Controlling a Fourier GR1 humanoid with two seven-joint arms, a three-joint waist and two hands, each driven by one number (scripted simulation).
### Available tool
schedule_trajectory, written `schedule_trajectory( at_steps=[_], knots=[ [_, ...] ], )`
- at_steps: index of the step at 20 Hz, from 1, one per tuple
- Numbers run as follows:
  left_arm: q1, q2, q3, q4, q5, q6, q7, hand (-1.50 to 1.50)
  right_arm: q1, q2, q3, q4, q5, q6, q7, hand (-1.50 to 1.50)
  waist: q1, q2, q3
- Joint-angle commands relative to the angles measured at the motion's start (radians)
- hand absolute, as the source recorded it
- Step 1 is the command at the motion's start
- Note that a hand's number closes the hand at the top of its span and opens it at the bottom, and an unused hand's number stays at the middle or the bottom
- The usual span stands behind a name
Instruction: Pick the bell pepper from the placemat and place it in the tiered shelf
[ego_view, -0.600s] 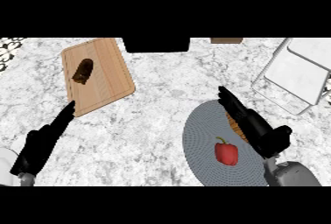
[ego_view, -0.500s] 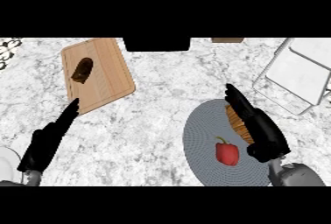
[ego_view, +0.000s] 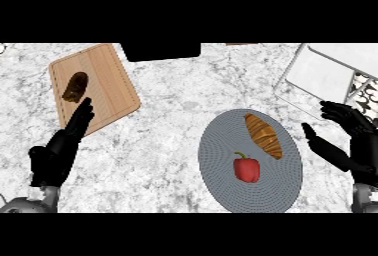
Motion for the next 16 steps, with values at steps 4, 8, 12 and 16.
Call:
schedule_trajectory(
  at_steps=[4,8,12,16],
  knots=[
    [-0.026,-0.046,-0.002,0.009,0.019,-0.017,-0.033,0.00,0.187,0.186,-0.142,-0.026,0.137,-0.406,-0.280,-1.50,0.051,0.005,0.007],
    [-0.114,-0.116,-0.037,0.114,-0.045,-0.003,-0.057,0.00,0.353,0.300,-0.080,-0.157,0.025,-0.308,-0.530,-1.50,0.070,0.008,0.006],
    [-0.111,-0.130,-0.028,0.147,-0.048,-0.026,-0.076,0.00,0.445,0.131,0.002,-0.245,0.128,-0.182,-0.316,-1.50,0.092,0.010,0.004],
    [-0.117,-0.154,-0.033,0.146,-0.053,-0.020,-0.068,0.00,0.495,0.048,0.083,-0.397,0.339,-0.216,-0.073,-1.50,0.103,0.012,0.002]
  ],
)
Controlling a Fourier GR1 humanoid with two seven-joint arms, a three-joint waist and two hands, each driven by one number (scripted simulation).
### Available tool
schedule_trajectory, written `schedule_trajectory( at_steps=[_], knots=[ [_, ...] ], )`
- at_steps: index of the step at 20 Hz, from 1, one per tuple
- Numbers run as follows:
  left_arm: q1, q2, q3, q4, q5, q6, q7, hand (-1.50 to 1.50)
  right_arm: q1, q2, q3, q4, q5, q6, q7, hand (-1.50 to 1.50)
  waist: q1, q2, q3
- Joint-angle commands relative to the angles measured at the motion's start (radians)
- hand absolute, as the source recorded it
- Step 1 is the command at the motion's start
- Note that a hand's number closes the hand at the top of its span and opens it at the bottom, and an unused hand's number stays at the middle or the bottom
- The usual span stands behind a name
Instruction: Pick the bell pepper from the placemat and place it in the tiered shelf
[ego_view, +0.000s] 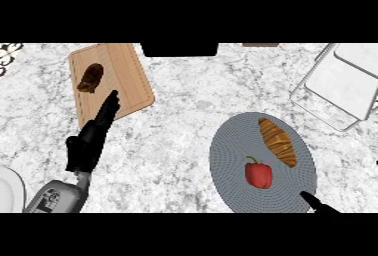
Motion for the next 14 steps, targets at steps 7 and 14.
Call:
schedule_trajectory(
  at_steps=[7,14],
  knots=[
    [0.000,0.003,0.014,0.022,-0.014,-0.038,-0.029,0.00,0.061,-0.141,0.171,-0.318,0.440,0.142,0.618,-1.50,0.031,0.003,-0.004],
    [-0.027,-0.041,-0.006,0.046,-0.053,0.001,-0.030,0.00,0.042,-0.255,0.249,-0.446,0.652,0.461,0.986,-1.50,0.036,0.007,-0.006]
  ],
)
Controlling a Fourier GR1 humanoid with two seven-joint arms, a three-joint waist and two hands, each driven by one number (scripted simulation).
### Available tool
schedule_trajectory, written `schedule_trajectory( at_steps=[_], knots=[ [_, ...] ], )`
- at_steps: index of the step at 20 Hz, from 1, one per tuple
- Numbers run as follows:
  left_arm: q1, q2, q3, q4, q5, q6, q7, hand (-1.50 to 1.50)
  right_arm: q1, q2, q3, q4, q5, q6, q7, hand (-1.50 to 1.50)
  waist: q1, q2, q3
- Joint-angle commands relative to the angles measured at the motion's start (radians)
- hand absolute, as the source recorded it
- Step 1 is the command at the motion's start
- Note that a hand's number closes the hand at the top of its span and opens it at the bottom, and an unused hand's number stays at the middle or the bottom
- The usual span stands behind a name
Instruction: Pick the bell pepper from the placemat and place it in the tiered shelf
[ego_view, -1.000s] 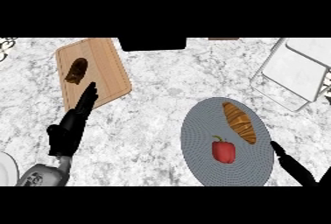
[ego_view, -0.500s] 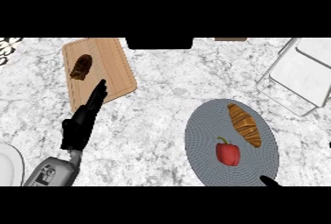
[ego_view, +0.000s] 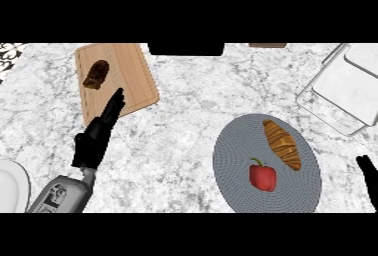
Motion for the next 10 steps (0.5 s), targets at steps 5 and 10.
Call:
schedule_trajectory(
  at_steps=[5,10],
  knots=[
    [-0.057,-0.002,0.040,0.044,0.013,-0.035,0.004,0.00,-0.153,0.021,0.212,-0.165,0.273,0.325,0.488,-1.50,-0.006,-0.003,0.002],
    [0.005,-0.030,0.032,0.001,-0.015,-0.010,0.004,0.00,-0.409,0.189,0.341,-0.070,0.353,0.433,0.674,-1.50,-0.002,-0.006,0.005]
  ],
)
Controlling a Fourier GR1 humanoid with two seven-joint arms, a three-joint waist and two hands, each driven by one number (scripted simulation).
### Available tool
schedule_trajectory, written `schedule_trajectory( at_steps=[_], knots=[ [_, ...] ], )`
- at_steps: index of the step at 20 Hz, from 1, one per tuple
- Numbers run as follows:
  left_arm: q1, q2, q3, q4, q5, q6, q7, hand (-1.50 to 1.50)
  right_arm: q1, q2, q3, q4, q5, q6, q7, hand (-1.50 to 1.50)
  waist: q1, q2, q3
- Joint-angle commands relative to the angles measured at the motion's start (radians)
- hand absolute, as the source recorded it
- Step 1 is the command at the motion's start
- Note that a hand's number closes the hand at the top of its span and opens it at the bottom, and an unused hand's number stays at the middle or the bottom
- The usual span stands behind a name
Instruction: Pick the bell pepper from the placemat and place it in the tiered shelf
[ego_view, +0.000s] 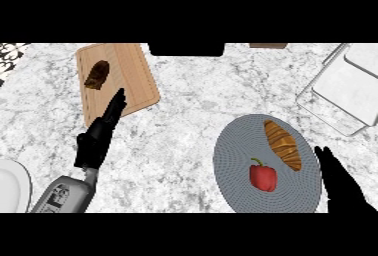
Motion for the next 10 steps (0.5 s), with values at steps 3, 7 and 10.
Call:
schedule_trajectory(
  at_steps=[3,7,10],
  knots=[
    [0.035,0.023,0.048,-0.008,0.007,-0.047,-0.012,0.00,-0.136,0.167,0.169,0.018,0.230,0.120,0.202,-1.50,-0.008,-0.003,0.002],
    [-0.002,-0.053,0.012,0.010,-0.047,0.002,0.016,0.00,-0.167,0.261,0.205,0.093,0.322,0.147,0.207,-1.50,-0.013,-0.002,0.003],
    [0.004,-0.011,0.054,-0.008,-0.020,-0.054,0.005,0.00,-0.206,0.333,0.199,0.118,0.363,0.192,0.217,-1.50,-0.011,-0.002,0.003]
  ],
)
